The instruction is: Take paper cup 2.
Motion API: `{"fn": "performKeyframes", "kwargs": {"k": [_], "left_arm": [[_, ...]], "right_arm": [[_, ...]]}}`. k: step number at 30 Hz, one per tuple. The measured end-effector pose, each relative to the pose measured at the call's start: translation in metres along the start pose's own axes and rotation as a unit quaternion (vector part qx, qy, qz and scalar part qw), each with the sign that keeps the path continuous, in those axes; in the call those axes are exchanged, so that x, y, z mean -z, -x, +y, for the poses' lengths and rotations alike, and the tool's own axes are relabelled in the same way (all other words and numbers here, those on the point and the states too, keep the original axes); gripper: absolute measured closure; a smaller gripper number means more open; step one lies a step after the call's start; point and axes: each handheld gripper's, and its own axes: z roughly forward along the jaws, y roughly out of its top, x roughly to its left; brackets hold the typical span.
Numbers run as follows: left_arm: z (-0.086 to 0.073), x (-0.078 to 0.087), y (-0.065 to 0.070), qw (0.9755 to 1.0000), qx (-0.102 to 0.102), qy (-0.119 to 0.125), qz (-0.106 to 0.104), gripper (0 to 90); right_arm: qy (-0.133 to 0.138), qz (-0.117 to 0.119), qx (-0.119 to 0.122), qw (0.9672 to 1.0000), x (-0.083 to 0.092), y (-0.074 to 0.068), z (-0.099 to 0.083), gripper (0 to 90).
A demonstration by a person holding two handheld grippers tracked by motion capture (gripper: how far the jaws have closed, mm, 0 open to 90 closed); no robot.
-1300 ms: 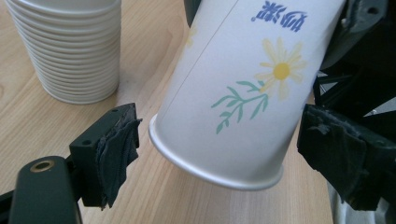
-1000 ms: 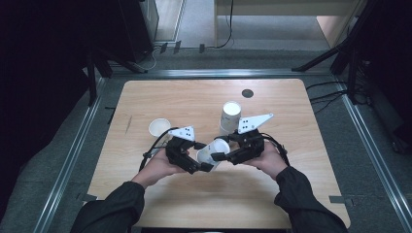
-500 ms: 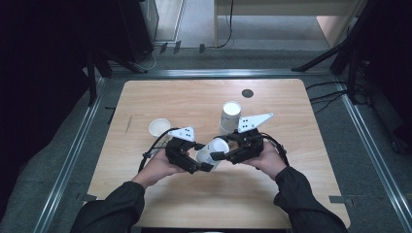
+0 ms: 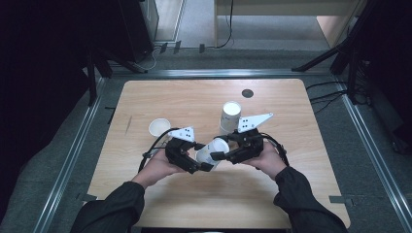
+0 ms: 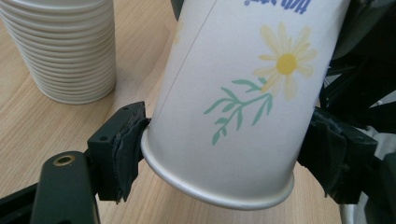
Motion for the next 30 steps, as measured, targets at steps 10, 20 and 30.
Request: {"fn": "performKeyframes", "kwargs": {"k": [10, 20, 30], "left_arm": [[0.0001, 0.0007, 0.0, 1.0, -0.002, 0.0, 0.002, 20.8], [0.0002, 0.0019, -0.0002, 1.0, 0.0, 0.002, 0.003, 20.9], [0.0002, 0.0034, -0.0004, 1.0, 0.001, 0.005, 0.003, 21.0]], "right_arm": [[0.0, -0.002, -0.001, 1.0, -0.0001, -0.0001, 0.0, 34.6], [0.003, -0.004, -0.001, 1.0, 0.0003, -0.0002, 0.0001, 33.6], [0.002, -0.014, 0.001, 0.9999, 0.0028, -0.0006, 0.0003, 28.4]]}}
